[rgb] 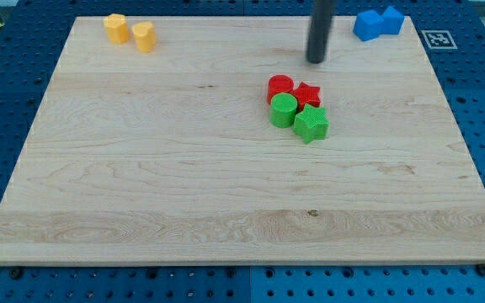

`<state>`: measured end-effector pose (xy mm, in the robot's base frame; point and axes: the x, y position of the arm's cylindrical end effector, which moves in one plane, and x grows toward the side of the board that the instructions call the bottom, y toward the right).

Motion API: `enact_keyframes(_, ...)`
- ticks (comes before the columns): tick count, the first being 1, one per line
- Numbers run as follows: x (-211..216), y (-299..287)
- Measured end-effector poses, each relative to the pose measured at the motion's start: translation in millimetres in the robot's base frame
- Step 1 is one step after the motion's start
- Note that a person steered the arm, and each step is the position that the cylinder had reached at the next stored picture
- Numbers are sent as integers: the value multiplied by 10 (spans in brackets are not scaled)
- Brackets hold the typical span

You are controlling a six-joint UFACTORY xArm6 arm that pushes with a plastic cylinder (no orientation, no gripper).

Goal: Move the blue triangle to the bottom right of the red star

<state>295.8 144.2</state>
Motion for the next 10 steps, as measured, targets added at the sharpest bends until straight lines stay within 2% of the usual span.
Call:
enact_keyframes(2, -5, 1490)
enact_keyframes(3, -133, 2002)
enact_keyframes(4, -289, 2012)
enact_keyframes(5, -1034, 1934)
enact_keyframes(6, -1039, 1913)
enact_keyframes(8, -1033, 1002)
enact_keyframes(10, -1033, 995)
